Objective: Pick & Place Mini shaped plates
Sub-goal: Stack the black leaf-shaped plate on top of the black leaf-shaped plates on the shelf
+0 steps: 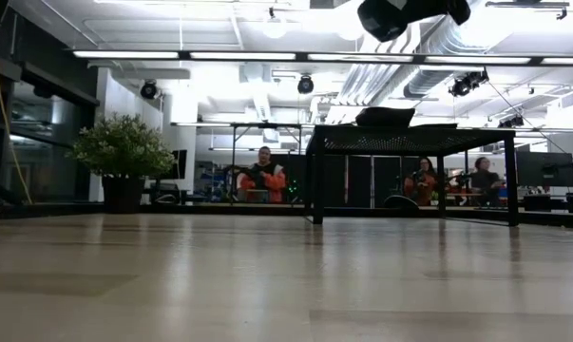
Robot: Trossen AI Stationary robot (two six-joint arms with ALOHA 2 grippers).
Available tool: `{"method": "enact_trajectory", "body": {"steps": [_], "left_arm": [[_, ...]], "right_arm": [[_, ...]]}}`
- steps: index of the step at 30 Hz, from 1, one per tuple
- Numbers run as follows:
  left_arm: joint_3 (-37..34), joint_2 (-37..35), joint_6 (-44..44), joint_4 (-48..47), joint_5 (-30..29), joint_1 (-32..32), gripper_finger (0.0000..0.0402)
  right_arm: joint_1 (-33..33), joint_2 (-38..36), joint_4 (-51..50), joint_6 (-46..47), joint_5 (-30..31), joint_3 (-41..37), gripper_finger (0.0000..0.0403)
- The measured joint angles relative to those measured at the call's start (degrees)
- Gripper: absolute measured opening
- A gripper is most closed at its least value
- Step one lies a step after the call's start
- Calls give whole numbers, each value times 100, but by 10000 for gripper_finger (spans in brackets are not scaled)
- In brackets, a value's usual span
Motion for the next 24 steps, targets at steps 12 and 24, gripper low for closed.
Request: {"method": "enact_trajectory", "body": {"steps": [12, 24], "left_arm": [[-1068, -495, -475, 66, 84, -7, 172], [-4415, -2620, -663, 2667, 667, 12, 172]], "right_arm": [[-681, 12, -563, -195, -368, 482, 0], [-1559, 69, -1544, 21, -752, 760, 0]]}}
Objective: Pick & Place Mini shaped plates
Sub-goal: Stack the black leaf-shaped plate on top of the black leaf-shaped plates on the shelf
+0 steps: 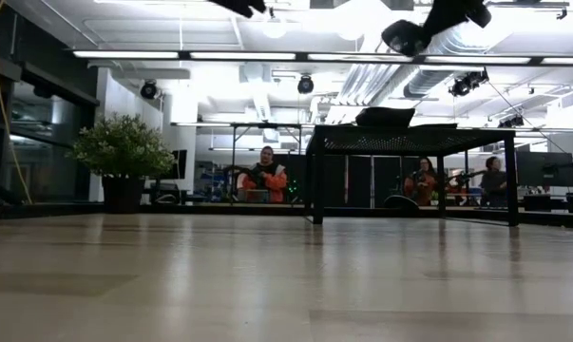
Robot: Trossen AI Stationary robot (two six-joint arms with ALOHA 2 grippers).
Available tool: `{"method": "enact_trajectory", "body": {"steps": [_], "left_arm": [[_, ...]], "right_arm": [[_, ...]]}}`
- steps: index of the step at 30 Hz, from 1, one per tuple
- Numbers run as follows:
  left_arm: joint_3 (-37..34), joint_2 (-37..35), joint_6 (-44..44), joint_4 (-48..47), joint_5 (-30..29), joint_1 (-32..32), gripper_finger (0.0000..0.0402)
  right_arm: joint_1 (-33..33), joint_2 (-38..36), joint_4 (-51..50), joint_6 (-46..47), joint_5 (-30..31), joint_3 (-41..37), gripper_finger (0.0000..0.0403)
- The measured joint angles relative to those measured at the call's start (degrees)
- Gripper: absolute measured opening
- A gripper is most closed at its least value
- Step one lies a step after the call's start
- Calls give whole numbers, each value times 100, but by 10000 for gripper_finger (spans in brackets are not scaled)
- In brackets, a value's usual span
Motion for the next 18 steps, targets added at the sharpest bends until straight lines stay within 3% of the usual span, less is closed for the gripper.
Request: {"method": "enact_trajectory", "body": {"steps": [8, 13, 18], "left_arm": [[-1619, -1467, 174, 1370, 1428, 557, 172], [-2020, -2066, 438, 1598, 2058, 1061, 172], [-2043, -2464, 878, 1599, 2899, 1520, 172]], "right_arm": [[-1276, 288, -334, 13, -984, 0, 0], [-1702, 652, -219, 857, -1210, 0, 0], [-1955, 900, -699, 195, -1807, 0, 0]]}}
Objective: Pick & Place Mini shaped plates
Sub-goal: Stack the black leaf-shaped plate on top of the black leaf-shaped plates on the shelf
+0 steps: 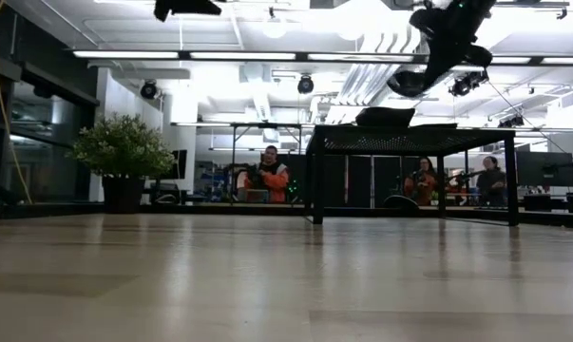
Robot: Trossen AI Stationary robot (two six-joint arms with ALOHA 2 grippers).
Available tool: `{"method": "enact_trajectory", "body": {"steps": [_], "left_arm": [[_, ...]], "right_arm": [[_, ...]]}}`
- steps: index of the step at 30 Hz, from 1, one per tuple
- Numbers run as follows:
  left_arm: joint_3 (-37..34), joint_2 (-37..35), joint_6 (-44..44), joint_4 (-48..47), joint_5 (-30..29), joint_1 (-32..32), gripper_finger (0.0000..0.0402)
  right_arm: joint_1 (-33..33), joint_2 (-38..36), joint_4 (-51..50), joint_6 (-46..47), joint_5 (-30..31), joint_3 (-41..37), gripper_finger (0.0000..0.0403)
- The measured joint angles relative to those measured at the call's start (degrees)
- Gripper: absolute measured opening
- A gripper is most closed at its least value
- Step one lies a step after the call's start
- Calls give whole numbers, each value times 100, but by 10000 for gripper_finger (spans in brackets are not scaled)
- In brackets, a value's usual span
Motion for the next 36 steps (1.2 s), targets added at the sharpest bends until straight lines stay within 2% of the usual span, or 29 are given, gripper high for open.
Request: {"method": "enact_trajectory", "body": {"steps": [9, 13, 20, 24, 28, 36], "left_arm": [[0, -410, 440, -234, 1788, 914, 172], [0, -436, 471, -466, 2408, 1353, 172], [0, -435, 464, -484, 3600, 1915, 172], [0, -435, 453, -485, 4105, 2067, 172], [0, -435, 453, -573, 4461, 2136, 172], [0, -465, 451, -750, 4860, 2133, 172]], "right_arm": [[-669, 157, -232, -1022, -516, 222, 0], [-804, 544, -824, -1292, -271, 1119, 0], [-911, 1834, -2753, -2820, -112, 2921, 0], [-911, 2445, -3004, -3547, -285, 3508, 0], [-938, 2912, -3006, -3969, -279, 3748, 0], [-1067, 3177, -3025, -4194, -385, 3362, 0]]}}
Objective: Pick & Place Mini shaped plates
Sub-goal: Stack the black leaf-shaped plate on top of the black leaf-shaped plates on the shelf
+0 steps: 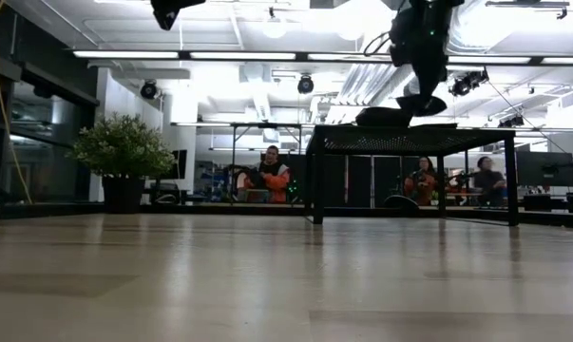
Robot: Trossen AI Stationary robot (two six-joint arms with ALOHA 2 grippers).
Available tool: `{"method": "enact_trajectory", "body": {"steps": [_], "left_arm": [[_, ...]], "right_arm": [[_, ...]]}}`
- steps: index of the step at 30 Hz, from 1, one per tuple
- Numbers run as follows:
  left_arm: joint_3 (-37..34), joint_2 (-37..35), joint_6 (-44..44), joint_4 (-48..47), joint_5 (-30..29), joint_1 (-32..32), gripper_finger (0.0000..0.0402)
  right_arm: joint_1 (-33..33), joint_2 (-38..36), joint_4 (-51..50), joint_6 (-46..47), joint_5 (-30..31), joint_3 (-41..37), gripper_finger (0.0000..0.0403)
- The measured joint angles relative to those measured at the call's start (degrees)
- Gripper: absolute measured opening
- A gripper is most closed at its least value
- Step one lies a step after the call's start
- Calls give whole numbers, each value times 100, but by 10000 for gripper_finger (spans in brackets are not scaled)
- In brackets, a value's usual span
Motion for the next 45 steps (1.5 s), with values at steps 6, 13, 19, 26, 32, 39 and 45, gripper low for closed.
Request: {"method": "enact_trajectory", "body": {"steps": [6, 13, 19, 26, 32, 39, 45], "left_arm": [[0, -2, -21, 17, 247, -1, 172], [0, -2, -20, 19, 263, -1, 172], [0, -2, -22, 18, 261, -1, 172], [2, -2, -24, 19, 261, -1, 172], [2, -2, -17, 21, 259, -1, 172], [2, -2, -4, 21, 259, -1, 172], [2, -2, -3, 22, 302, -1, 172]], "right_arm": [[-67, -43, 2, -9, -285, -419, 0], [-69, -42, 1, -29, -78, -633, 0], [-169, -42, 5, -35, 57, -634, 0], [-220, -42, 10, -29, -9, -634, 0], [-216, -42, 82, -7, -56, -636, 0], [-216, -42, 97, 61, -166, -641, 0], [-216, -42, 69, 112, -227, -641, 0]]}}
